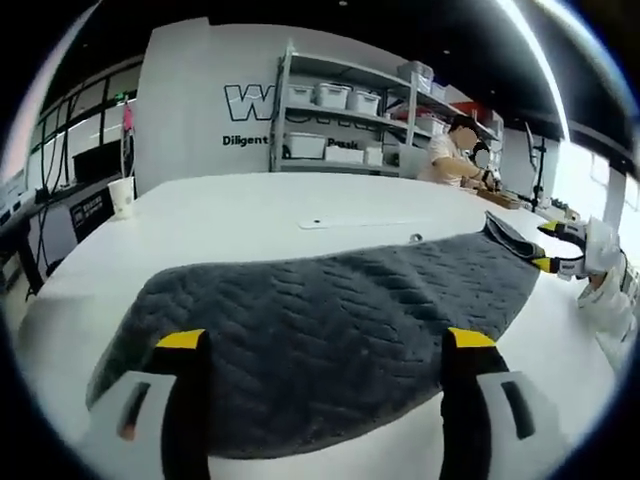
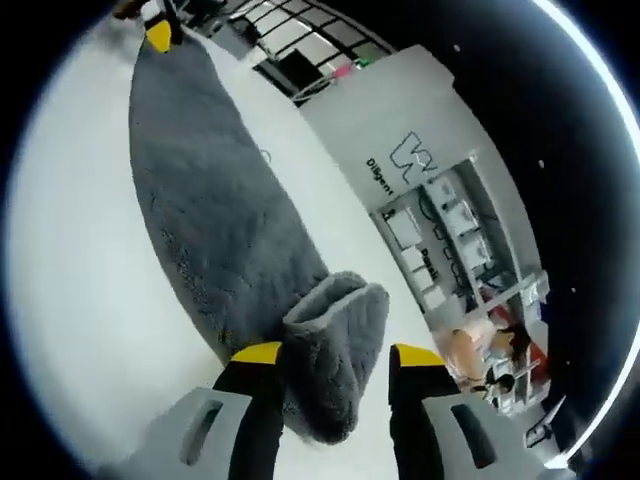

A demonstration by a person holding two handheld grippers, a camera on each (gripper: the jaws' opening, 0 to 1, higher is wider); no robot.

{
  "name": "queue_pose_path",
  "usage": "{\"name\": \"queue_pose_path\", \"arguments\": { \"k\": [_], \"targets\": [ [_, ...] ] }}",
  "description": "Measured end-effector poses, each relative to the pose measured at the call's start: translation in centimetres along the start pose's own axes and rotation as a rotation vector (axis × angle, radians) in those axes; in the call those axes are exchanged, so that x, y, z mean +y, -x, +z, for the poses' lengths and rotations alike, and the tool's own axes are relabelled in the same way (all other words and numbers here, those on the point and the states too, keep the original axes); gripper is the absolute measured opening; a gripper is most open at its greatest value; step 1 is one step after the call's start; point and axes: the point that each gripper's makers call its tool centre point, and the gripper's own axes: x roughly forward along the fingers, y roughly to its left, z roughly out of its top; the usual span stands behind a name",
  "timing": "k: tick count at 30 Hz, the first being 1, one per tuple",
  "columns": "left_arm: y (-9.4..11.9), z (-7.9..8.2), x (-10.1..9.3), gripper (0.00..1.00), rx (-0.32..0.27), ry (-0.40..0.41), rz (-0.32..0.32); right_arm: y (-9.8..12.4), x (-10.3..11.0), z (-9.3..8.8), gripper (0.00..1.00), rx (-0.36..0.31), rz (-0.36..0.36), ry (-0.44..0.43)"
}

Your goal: Open the folded towel by lifting each exposed corner and separating the folded layers until the towel lies flat within the target outline without major curled edges

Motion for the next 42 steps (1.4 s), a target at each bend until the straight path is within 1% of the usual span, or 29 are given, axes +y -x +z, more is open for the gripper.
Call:
{"name": "queue_pose_path", "arguments": {
  "k": [2,4,5,6,7,9,10,11,13,15,17,18,24,25,27,28,29,30,31,32,33,35,36,39,40,42],
  "targets": [
    [0.0,0.0,0.0,0.94,0.0,0.002,-0.001,0.0,0.2,0.3,0.28,-0.012,0.007,0.007],
    [0.0,0.0,0.1,0.93,0.003,0.003,0.0,0.0,0.2,0.5,0.21,-0.022,0.013,0.003],
    [-0.1,-0.1,0.1,0.93,0.005,0.003,0.0,-0.1,0.3,0.5,0.15,-0.027,0.019,-0.004],
    [-0.1,-0.1,0.1,0.93,0.006,0.005,0.002,-0.1,0.5,0.5,0.03,-0.041,0.038,-0.023],
    [-0.1,-0.1,0.1,0.93,0.006,0.006,0.002,-0.1,0.3,0.5,0.0,-0.049,0.037,-0.036],
    [0.0,-0.2,0.0,0.93,0.007,0.006,0.0,-0.1,0.1,0.5,0.0,-0.06,0.034,-0.073],
    [0.0,-0.2,0.0,0.93,0.008,0.006,0.0,-0.1,-0.1,0.4,0.0,-0.068,0.031,-0.111],
    [0.0,-0.2,0.0,0.93,0.008,0.006,0.0,-0.1,-0.2,0.3,0.0,-0.072,0.029,-0.131],
    [0.0,-0.3,0.0,0.91,0.012,0.003,0.001,0.0,-1.1,0.0,0.0,-0.084,0.002,-0.202],
    [0.0,-0.3,0.1,0.91,0.012,0.004,0.004,0.1,-1.7,-0.2,0.0,-0.09,-0.019,-0.244],
    [0.0,-0.3,0.1,0.91,0.008,0.009,0.001,0.4,-2.9,-0.7,0.0,-0.112,-0.056,-0.345],
    [0.0,-0.3,0.1,0.91,0.01,0.01,0.001,0.6,-3.3,-0.9,0.0,-0.118,-0.07,-0.382],
    [0.0,-0.3,0.1,0.91,0.009,0.01,0.003,1.6,-5.9,-3.7,0.0,-0.102,-0.169,-0.57],
    [0.0,-0.3,0.2,0.9,0.008,0.01,0.005,1.8,-6.2,-4.3,0.0,-0.091,-0.188,-0.594],
    [0.0,-0.2,0.3,0.88,0.002,0.011,0.008,2.0,-6.7,-5.1,0.0,-0.083,-0.212,-0.638],
    [0.0,-0.1,0.3,0.88,0.0,0.013,0.009,2.1,-6.8,-5.3,0.0,-0.085,-0.211,-0.656],
    [0.0,-0.1,0.3,0.89,-0.002,0.014,0.01,2.1,-6.9,-5.8,0.0,-0.082,-0.218,-0.693],
    [0.0,-0.1,0.4,0.89,-0.002,0.014,0.01,2.1,-6.9,-6.1,0.0,-0.076,-0.22,-0.703],
    [0.1,-0.1,0.4,0.89,-0.002,0.015,0.011,2.0,-6.8,-6.4,0.0,-0.061,-0.211,-0.693],
    [0.1,-0.2,0.4,0.89,-0.001,0.014,0.012,1.9,-6.5,-7.6,0.0,0.0,-0.212,-0.684],
    [0.1,-0.2,0.5,0.89,0.002,0.013,0.012,2.0,-6.8,-8.2,0.0,0.017,-0.244,-0.704],
    [0.0,-0.2,0.5,0.89,0.003,0.01,0.013,1.9,-7.0,-8.6,0.0,0.006,-0.245,-0.725],
    [0.0,-0.2,0.4,0.9,0.002,0.009,0.012,1.9,-7.1,-9.1,0.0,0.009,-0.256,-0.754],
    [0.0,-0.3,0.3,0.9,0.008,0.006,0.009,1.9,-7.6,-10.3,0.0,0.037,-0.287,-0.771],
    [0.0,-0.4,0.3,0.9,0.009,0.007,0.01,1.8,-7.7,-10.8,0.0,0.044,-0.295,-0.789],
    [0.0,-0.4,0.3,0.89,0.008,0.007,0.013,1.5,-7.6,-11.4,0.0,0.054,-0.285,-0.804]
  ]
}}
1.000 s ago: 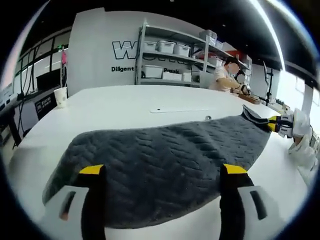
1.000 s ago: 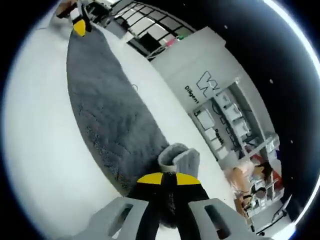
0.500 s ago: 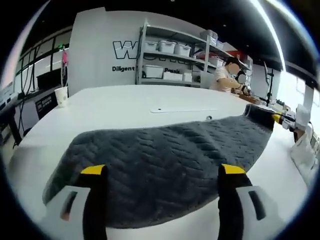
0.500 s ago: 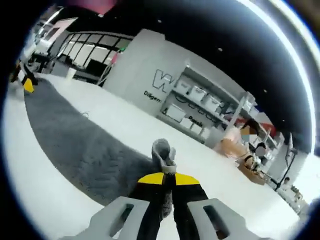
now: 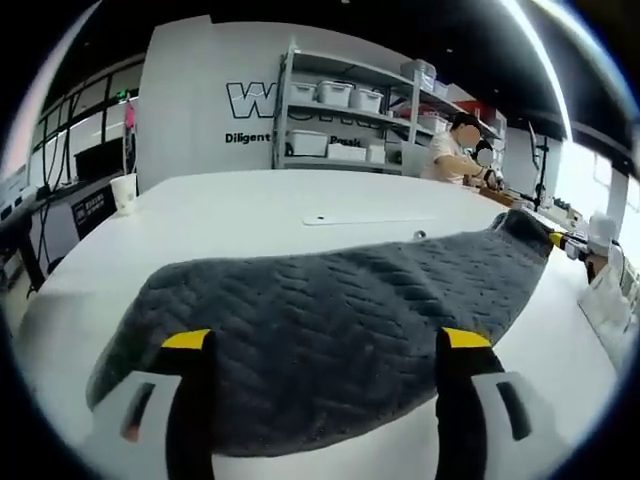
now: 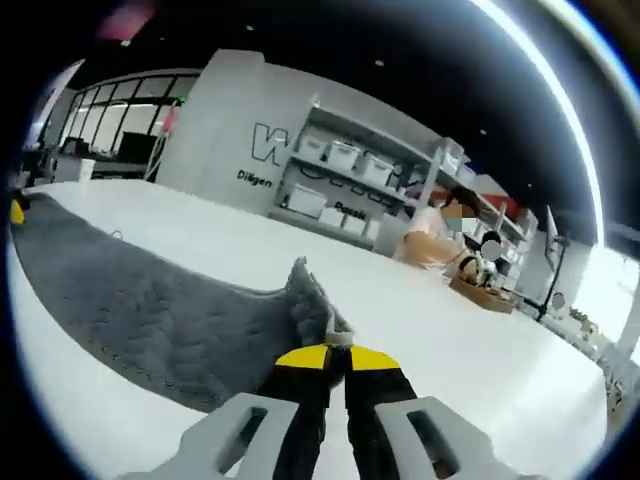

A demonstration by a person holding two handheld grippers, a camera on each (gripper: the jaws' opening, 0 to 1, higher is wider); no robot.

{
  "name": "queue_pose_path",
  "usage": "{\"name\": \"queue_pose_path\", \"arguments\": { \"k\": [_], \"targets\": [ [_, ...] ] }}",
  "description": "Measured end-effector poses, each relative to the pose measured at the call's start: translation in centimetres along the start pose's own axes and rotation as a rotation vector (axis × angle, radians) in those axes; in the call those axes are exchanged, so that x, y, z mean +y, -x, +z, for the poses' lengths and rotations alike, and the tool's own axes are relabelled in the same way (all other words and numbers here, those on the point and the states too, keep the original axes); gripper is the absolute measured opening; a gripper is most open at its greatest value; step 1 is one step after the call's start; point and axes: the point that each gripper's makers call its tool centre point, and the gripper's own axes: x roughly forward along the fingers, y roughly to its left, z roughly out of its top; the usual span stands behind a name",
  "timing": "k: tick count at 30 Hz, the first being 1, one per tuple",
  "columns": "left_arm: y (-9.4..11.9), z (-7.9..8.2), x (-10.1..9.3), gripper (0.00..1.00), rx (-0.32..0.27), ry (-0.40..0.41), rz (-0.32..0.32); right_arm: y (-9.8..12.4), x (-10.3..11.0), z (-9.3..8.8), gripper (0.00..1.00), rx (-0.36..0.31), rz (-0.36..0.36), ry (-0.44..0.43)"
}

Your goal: Open the folded towel by lifting each exposed corner and separating the folded layers until the towel lies flat within the target outline without major curled edges

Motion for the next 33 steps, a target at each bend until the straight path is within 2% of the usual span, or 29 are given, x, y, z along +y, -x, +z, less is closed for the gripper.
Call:
{"name": "queue_pose_path", "arguments": {
  "k": [8,11,14,20,27,33],
  "targets": [
    [0.1,0.1,0.0,0.89,-0.004,-0.004,0.005,-1.1,-1.2,-2.3,0.0,0.065,-0.016,-0.051],
    [0.1,0.1,0.0,0.89,-0.004,-0.004,0.003,-1.3,-1.3,-3.4,0.01,0.114,-0.024,-0.06],
    [0.1,0.1,0.0,0.89,0.0,-0.005,0.004,-1.0,-1.8,-4.3,0.06,0.17,-0.065,-0.027],
    [0.0,0.0,0.0,0.89,0.003,-0.003,0.003,-0.8,-2.2,-4.8,0.13,0.189,-0.084,-0.029],
    [0.1,0.1,0.1,0.89,-0.001,-0.001,0.002,-0.2,-3.7,-4.4,0.3,0.194,-0.157,-0.03],
    [0.1,0.4,0.1,0.91,-0.009,-0.001,-0.001,-0.3,-3.4,-3.5,0.49,0.178,-0.149,0.013]
  ]
}}
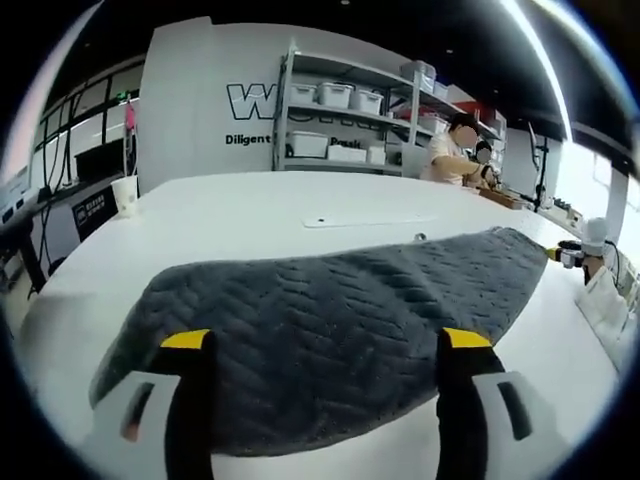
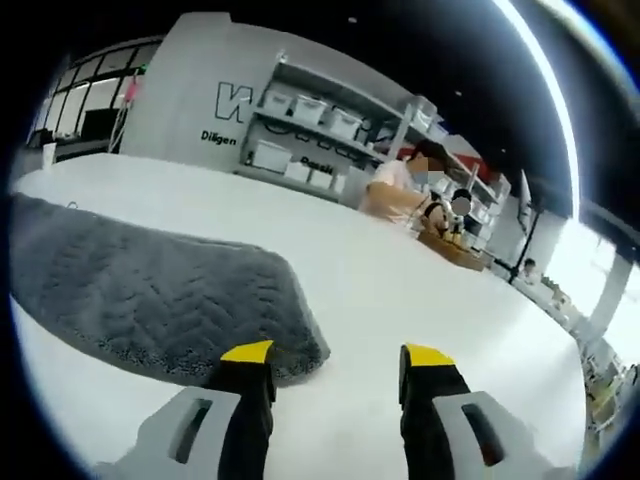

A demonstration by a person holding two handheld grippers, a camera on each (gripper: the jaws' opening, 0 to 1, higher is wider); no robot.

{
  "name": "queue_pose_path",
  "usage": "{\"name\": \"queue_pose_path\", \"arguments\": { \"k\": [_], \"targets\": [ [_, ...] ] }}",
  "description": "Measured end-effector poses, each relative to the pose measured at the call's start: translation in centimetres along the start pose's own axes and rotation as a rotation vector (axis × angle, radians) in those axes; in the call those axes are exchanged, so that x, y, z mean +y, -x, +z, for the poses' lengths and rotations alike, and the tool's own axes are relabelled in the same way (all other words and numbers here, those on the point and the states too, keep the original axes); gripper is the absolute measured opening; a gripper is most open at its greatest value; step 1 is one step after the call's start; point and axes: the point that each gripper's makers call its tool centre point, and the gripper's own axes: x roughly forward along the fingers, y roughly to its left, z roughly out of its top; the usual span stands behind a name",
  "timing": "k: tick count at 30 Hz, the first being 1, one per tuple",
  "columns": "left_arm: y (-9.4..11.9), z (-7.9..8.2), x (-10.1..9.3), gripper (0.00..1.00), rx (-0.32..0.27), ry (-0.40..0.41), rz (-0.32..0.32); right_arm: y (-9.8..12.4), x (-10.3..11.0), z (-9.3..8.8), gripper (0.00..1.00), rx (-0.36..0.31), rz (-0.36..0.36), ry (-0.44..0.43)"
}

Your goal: Open the folded towel by lifting each exposed corner and separating the folded layers until the towel lies flat within the target outline without major curled edges

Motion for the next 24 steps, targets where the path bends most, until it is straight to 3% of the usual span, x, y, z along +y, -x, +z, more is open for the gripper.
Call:
{"name": "queue_pose_path", "arguments": {
  "k": [3,7,15,19,24],
  "targets": [
    [0.1,0.1,-0.1,0.92,-0.005,-0.001,-0.001,0.4,-0.4,0.5,0.55,-0.015,-0.017,0.002],
    [0.2,0.3,0.0,0.94,-0.012,-0.002,0.002,0.8,-0.8,0.9,0.72,-0.025,-0.04,0.01],
    [0.3,0.3,-0.1,0.96,-0.015,-0.001,-0.004,0.8,1.2,2.3,0.98,-0.084,0.044,0.006],
    [0.3,0.3,0.0,0.97,-0.015,0.002,-0.006,1.0,2.2,3.1,0.99,-0.117,0.076,0.035],
    [0.4,0.4,0.1,0.98,-0.022,0.006,-0.007,1.0,4.1,3.6,0.99,-0.159,0.178,-0.03]
  ]
}}
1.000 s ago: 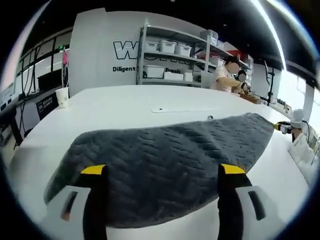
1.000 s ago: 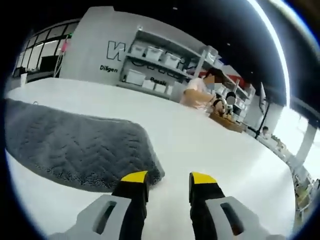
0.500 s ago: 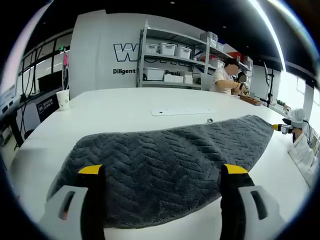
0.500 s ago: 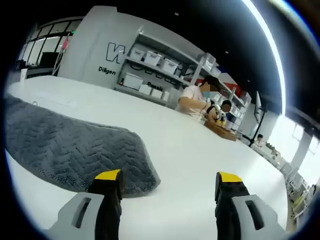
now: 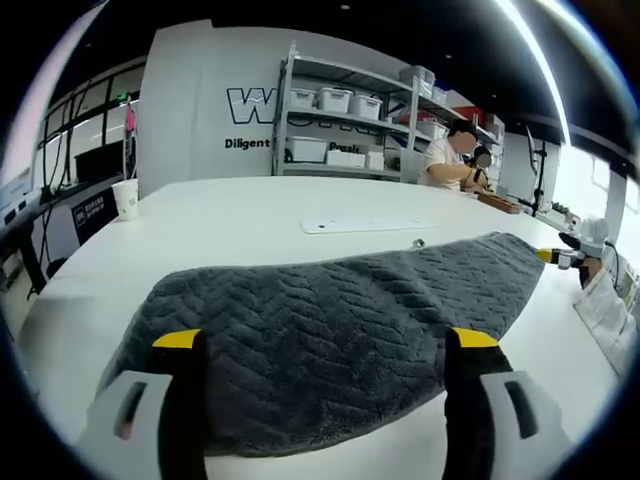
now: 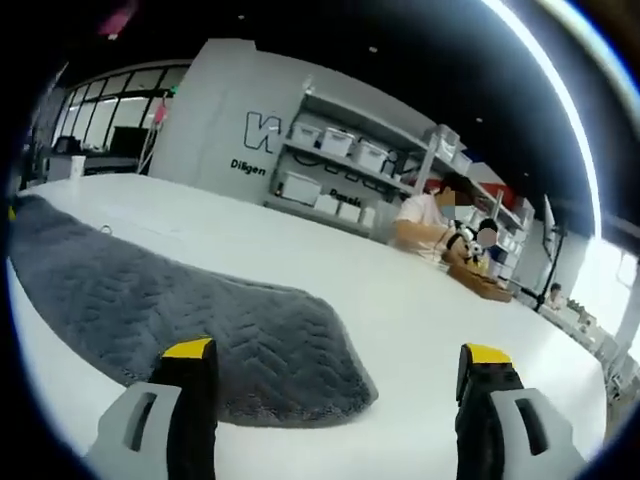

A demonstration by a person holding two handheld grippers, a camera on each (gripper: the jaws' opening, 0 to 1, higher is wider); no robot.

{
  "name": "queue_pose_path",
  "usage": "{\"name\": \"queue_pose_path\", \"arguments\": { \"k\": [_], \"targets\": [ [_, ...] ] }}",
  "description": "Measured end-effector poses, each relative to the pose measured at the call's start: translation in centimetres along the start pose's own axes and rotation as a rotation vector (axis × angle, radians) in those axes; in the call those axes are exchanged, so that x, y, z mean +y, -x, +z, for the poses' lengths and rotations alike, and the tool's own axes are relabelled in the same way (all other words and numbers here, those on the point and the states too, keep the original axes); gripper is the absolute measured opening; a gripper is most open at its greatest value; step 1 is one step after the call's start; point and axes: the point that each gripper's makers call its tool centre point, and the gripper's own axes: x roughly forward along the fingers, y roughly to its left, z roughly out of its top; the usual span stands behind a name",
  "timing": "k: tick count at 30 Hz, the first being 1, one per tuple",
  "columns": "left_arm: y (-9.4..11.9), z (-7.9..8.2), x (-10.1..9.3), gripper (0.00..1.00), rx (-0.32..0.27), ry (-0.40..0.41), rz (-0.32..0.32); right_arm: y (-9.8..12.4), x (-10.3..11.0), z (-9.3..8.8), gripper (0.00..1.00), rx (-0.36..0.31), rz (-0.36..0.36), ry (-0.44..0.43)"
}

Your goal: Open the folded towel by lifting each exposed corner and separating the folded layers until the towel lies flat within the target outline without major curled edges

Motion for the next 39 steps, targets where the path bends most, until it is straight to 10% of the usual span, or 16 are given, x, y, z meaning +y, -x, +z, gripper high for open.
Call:
{"name": "queue_pose_path", "arguments": {
  "k": [6,15,29,39],
  "targets": [
    [0.2,0.9,0.3,0.99,-0.045,-0.016,-0.006,-0.7,2.6,2.0,0.99,-0.141,0.136,-0.167],
    [-0.1,0.7,0.3,0.99,-0.051,0.003,-0.017,-2.1,5.5,1.6,0.99,-0.122,0.253,-0.237],
    [0.0,0.6,1.9,0.98,-0.056,0.009,0.033,-3.1,5.1,1.2,0.81,-0.125,0.206,-0.227],
    [2.1,1.3,6.8,0.86,-0.155,0.128,0.14,-3.5,3.4,0.8,0.65,-0.12,0.154,-0.176]
  ]
}}
